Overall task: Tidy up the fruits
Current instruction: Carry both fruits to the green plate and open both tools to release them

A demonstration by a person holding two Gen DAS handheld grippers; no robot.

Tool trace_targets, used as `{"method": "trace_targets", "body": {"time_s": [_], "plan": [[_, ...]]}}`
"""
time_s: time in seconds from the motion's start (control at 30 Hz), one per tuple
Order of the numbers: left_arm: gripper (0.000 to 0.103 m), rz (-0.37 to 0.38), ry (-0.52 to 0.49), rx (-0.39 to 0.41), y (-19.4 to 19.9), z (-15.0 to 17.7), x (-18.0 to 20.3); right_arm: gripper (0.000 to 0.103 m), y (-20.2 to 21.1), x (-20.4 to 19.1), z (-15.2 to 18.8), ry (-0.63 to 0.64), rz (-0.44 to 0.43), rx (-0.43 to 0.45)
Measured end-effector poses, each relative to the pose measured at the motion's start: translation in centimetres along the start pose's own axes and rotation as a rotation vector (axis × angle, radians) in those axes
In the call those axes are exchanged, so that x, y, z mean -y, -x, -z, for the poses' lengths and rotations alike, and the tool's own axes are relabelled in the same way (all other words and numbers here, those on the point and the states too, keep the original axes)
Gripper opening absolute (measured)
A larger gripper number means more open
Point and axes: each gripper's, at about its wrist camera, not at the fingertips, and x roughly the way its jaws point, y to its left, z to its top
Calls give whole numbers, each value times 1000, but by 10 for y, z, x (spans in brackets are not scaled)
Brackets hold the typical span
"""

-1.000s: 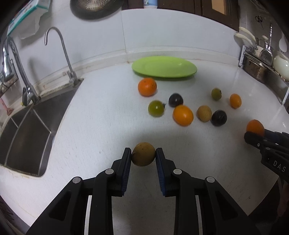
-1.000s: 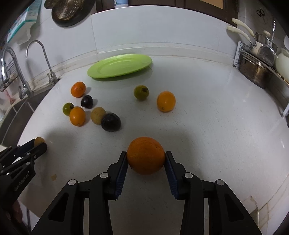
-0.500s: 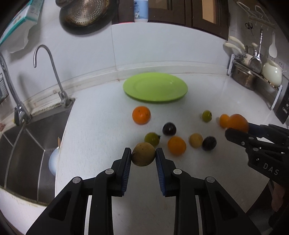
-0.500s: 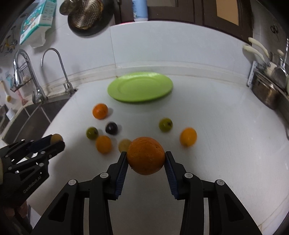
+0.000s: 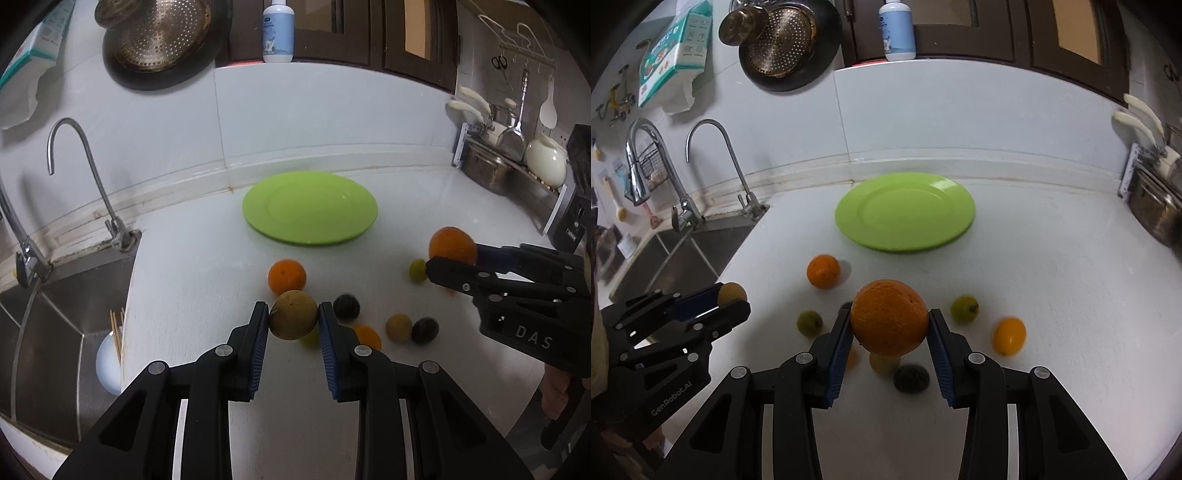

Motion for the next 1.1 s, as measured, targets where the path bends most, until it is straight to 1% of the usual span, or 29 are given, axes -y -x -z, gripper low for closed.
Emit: {"method": "trace_targets", "body": {"time_s": [0.13,0.23,0.4,0.57,0.67,0.9,1.1], "plan": [[28,10,-18,16,-6,-16,1,42,-6,3,-15,15,-28,6],[28,9,-28,29,-13,-28,2,42,-11,5,-29,33,-31,21],[28,14,-50,41,-25,-50,4,42,-22,12,-50,61,-39,19],[28,39,-57,63,-43,-73,1,42,-37,18,-72,92,-50,15],[28,61,-47,58,-58,-87,-4,42,-51,23,-86,91,-60,-6],[28,105,-63,17,-103,-110,-11,42,-86,28,-107,99,-61,-55],[28,108,-86,-86,-150,-116,-13,42,-125,36,-112,107,-46,-137]]}}
